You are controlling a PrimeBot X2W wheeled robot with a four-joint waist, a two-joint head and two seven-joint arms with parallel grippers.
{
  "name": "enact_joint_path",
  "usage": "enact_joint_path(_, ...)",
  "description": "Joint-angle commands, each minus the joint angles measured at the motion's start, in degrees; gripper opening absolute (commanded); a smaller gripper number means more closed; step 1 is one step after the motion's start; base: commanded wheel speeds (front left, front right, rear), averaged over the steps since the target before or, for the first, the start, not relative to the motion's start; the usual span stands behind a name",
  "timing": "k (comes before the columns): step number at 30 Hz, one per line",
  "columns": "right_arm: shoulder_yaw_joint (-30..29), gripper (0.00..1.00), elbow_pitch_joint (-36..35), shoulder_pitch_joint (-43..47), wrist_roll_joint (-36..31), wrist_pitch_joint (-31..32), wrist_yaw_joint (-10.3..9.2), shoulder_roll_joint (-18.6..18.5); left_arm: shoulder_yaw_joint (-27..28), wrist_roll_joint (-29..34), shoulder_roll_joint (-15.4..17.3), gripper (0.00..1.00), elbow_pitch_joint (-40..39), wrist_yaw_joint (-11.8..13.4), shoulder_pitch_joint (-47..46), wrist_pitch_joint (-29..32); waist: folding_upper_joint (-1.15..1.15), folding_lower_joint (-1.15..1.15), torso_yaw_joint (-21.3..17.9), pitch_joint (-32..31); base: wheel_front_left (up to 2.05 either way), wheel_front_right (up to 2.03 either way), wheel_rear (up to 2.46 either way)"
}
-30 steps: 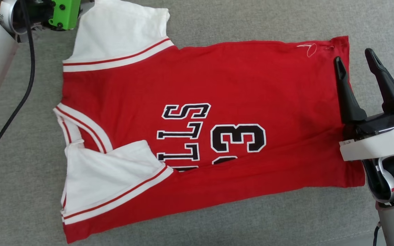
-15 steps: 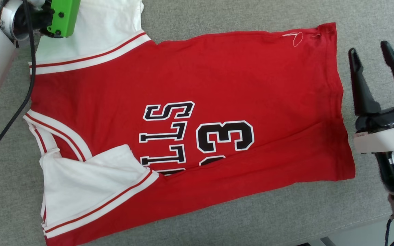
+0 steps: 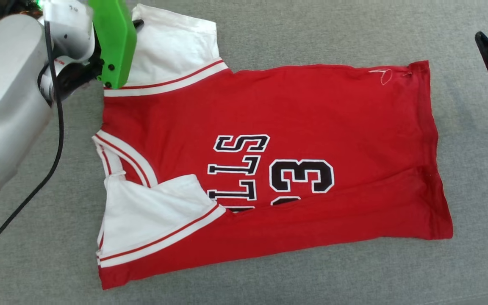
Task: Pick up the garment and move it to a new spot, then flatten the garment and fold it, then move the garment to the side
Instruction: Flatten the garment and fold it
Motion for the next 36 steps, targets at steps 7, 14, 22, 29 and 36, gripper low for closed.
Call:
enact_joint_path(7, 6.24, 1.0, 7.68, -6.91, 10.58, 20.3, -0.05, -5.54, -1.96, 1.75, 0.54, 0.0, -4.33, -0.16, 2.84, -4.96, 0.0, 0.0, 5.65, -1.84, 0.0, 0.0, 0.0)
enact_joint_path(14, 9.92, 1.0, 15.93, -12.69, 12.29, 25.94, -0.05, -3.86, -2.42, 3.17, -0.72, 0.0, -6.73, 0.32, 3.18, -7.36, 0.0, 0.0, 7.58, 0.89, 0.0, 0.0, 0.0)
enact_joint_path(22, 16.05, 1.0, 25.71, -14.17, 11.28, 25.12, -0.05, -0.78, -2.43, 3.82, -1.36, 0.0, -7.49, 0.39, 2.19, -8.34, 0.0, 0.0, 8.7, 3.22, 0.0, 0.0, 0.0)
enact_joint_path(29, 19.33, 0.0, 28.49, -13.54, 14.05, 20.33, -0.05, -0.56, -2.33, 3.18, -1.19, 0.0, -6.05, 0.25, 2.77, -9.71, 0.0, 0.0, 8.26, 2.16, 0.0, 0.0, 0.0)
enact_joint_path(36, 19.82, 0.0, 26.11, -12.15, 16.0, 8.62, -0.05, -2.69, -2.95, 2.5, -0.46, 0.0, -4.82, 0.08, 5.79, -12.69, 0.0, 0.0, 7.77, -3.74, 0.0, 0.0, 0.0)
